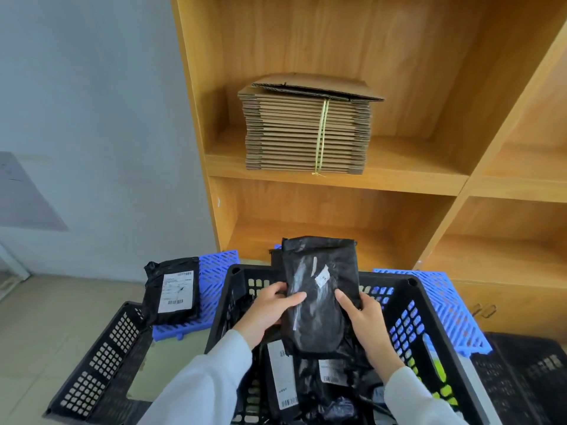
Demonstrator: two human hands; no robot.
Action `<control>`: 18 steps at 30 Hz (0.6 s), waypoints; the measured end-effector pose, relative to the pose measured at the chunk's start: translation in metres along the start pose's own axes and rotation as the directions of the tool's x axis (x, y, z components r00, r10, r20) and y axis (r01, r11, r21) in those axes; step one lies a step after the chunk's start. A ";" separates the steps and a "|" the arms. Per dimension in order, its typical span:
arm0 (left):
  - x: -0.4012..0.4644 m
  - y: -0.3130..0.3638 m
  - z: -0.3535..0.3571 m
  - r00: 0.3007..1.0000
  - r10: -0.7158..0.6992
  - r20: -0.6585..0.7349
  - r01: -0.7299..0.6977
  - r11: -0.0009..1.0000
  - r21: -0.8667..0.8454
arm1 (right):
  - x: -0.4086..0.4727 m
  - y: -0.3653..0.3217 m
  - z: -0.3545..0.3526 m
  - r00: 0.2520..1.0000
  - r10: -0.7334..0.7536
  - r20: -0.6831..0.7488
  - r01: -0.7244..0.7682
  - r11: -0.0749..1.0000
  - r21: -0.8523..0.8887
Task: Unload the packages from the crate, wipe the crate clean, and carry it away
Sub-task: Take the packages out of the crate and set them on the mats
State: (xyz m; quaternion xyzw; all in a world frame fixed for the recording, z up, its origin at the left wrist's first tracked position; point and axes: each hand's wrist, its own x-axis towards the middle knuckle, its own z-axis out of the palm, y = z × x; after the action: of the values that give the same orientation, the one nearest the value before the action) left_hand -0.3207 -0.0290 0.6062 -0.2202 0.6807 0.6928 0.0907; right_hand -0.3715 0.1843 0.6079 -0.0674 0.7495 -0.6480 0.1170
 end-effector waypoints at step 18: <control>0.163 0.084 0.000 0.971 -0.159 -0.177 0.084 0.926 -0.369 | 0.188 0.010 -0.107 0.996 -0.080 -0.043 0.041 0.820 -0.571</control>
State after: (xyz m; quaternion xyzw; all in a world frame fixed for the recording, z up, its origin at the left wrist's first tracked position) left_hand -0.5009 -0.0623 0.6122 -0.3446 0.5335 0.7721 0.0219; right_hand -0.5805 0.2401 0.5951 -0.1017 0.9095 -0.4003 0.0463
